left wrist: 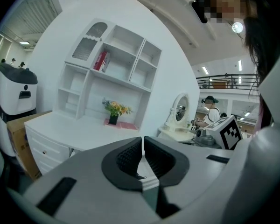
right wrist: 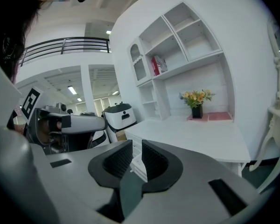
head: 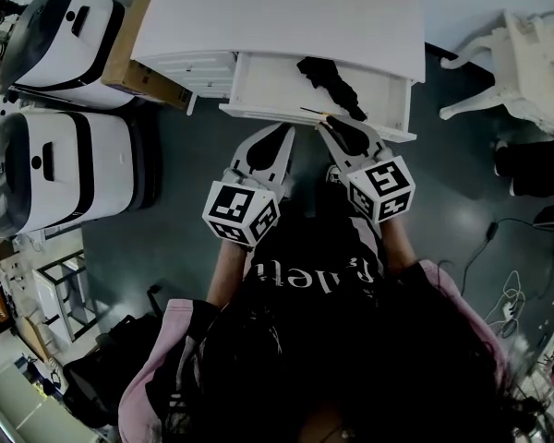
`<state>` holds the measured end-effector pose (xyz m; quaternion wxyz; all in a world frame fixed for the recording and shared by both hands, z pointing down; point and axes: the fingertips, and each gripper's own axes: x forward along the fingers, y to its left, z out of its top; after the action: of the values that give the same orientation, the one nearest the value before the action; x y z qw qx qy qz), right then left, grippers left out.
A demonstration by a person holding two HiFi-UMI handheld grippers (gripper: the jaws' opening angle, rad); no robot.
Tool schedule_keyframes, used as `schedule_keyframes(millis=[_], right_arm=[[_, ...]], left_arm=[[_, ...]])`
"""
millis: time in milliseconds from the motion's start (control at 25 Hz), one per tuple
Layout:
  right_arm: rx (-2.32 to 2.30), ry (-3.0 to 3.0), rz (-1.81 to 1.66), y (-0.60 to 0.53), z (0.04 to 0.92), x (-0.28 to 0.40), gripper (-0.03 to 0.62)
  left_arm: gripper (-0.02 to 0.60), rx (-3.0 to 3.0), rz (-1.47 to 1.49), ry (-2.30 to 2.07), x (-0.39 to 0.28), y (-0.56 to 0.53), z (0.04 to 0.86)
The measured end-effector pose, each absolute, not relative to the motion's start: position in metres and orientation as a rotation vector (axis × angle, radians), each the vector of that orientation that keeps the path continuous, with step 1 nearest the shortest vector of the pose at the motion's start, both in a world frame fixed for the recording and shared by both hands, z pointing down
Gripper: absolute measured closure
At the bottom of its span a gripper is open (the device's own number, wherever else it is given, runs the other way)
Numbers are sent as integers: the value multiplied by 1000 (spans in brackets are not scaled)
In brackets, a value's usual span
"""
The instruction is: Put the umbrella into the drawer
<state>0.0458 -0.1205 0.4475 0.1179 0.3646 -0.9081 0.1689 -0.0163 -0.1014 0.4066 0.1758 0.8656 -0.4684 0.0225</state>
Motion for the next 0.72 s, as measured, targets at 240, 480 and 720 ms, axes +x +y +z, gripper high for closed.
schedule_keyframes(millis=[240,480,720], right_arm=[[1192,-2621,508,-66,450,14,520],[1290,-2579,522,-15,452,-1,528],[1317,-2555,515,18,451,-2,531]], left_arm=[[555,2504,56,-1233,-53,-52,410],[554,2543,76,-1140,-71,-10,416],[555,2582,61,-1075,-64,16,411]])
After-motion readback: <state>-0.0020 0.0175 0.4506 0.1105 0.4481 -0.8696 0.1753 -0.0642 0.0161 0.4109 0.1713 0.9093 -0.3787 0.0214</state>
